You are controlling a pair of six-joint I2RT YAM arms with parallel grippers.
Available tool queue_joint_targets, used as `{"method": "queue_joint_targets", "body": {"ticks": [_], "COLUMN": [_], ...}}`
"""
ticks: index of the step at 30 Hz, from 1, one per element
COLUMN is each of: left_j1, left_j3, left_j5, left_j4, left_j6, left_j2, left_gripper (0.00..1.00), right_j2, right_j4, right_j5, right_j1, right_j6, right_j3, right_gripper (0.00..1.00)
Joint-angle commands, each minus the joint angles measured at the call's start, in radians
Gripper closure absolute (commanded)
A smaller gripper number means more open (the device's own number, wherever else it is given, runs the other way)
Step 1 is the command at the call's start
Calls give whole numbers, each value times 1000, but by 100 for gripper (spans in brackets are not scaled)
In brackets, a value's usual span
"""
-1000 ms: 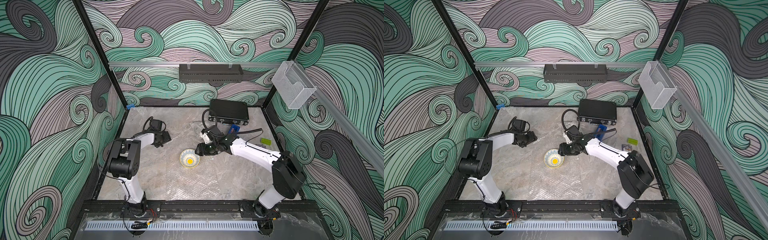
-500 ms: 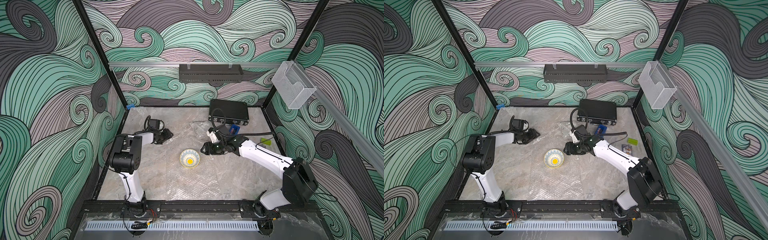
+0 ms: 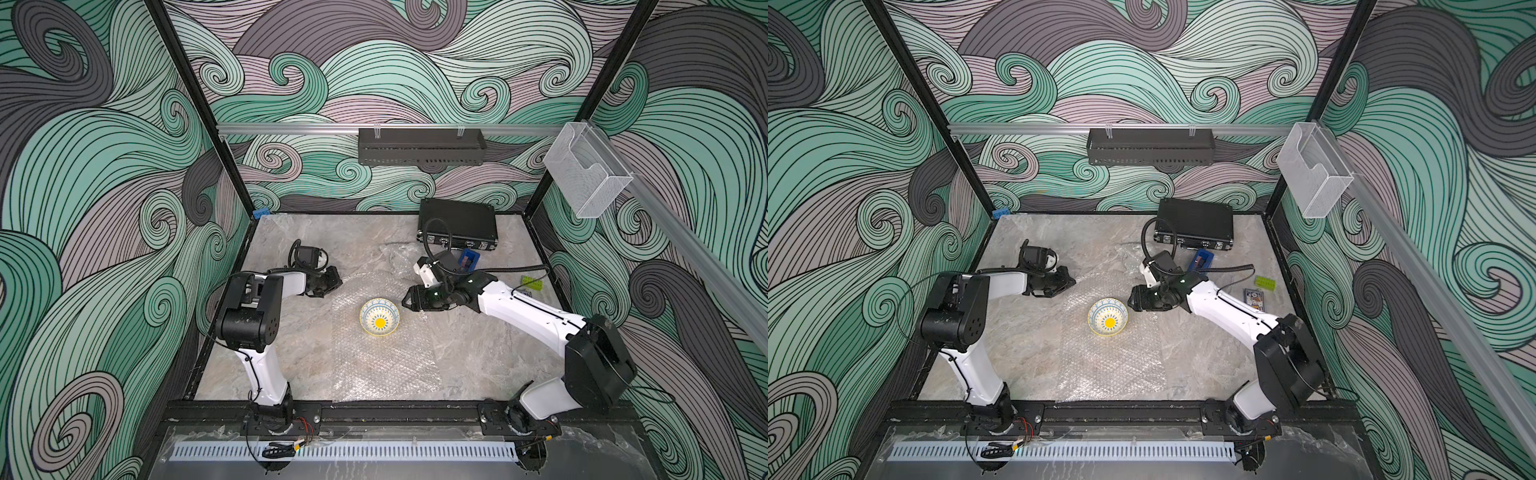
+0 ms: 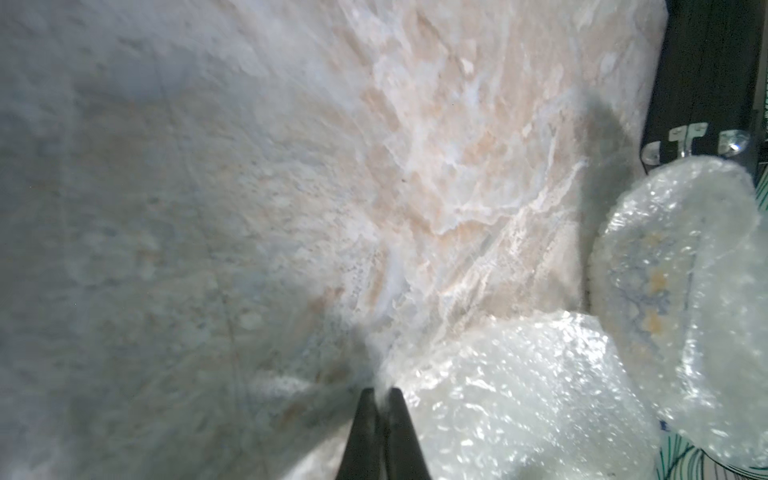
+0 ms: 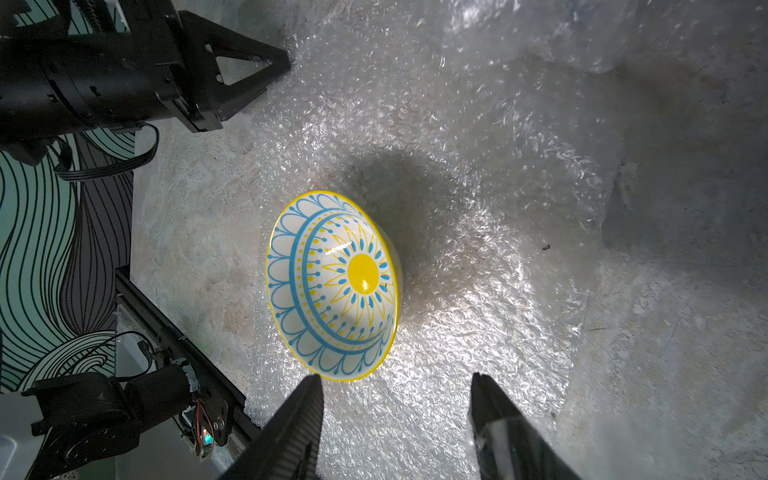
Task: Wrap bowls in bubble wrap
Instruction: Wrap the bowl in bubble wrap.
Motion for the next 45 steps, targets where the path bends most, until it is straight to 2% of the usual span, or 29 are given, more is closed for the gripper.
{"method": "queue_joint_targets", "body": {"ticks": [1, 8, 12, 18, 23, 28, 32, 36, 41, 45], "left_j1": [-5, -51, -125, -284, -319, -361, -413, -470, -500, -509], "left_j3": [-19, -141, -216, -288, -322, -345, -372, -341, -327, -302], "left_j5": [16, 95, 150, 103, 94, 138, 128, 105, 99, 107], "left_j4": [55, 116, 127, 69, 36, 46, 99, 67, 61, 24], "left_j6": [-3, -50, -84, -58, -59, -70, -92, -64, -54, -30], "left_j2": [-83, -243, -333, -466, -559, -537, -516, -478, -442, -428], "left_gripper": [100, 100, 100, 100, 100, 100, 100, 100, 100, 100], "right_j2": [-12, -12, -16, -8, -4, -15, -26, -15, 49, 103], "right_j4": [10, 21, 26, 33, 40, 42, 61, 115, 185, 198], "right_j5": [-10, -13, -17, -30, -40, -49, -83, -139, -244, -244], "right_j1": [-8, -22, -28, -32, -33, -33, -33, -32, -3, 50], "right_j6": [-11, -12, -10, -9, 0, 6, 21, 62, 119, 123], "right_j3": [-23, -37, -38, -37, -37, -30, -19, -4, 31, 79], "right_gripper": [39, 39, 39, 40, 40, 40, 44, 51, 63, 69]}}
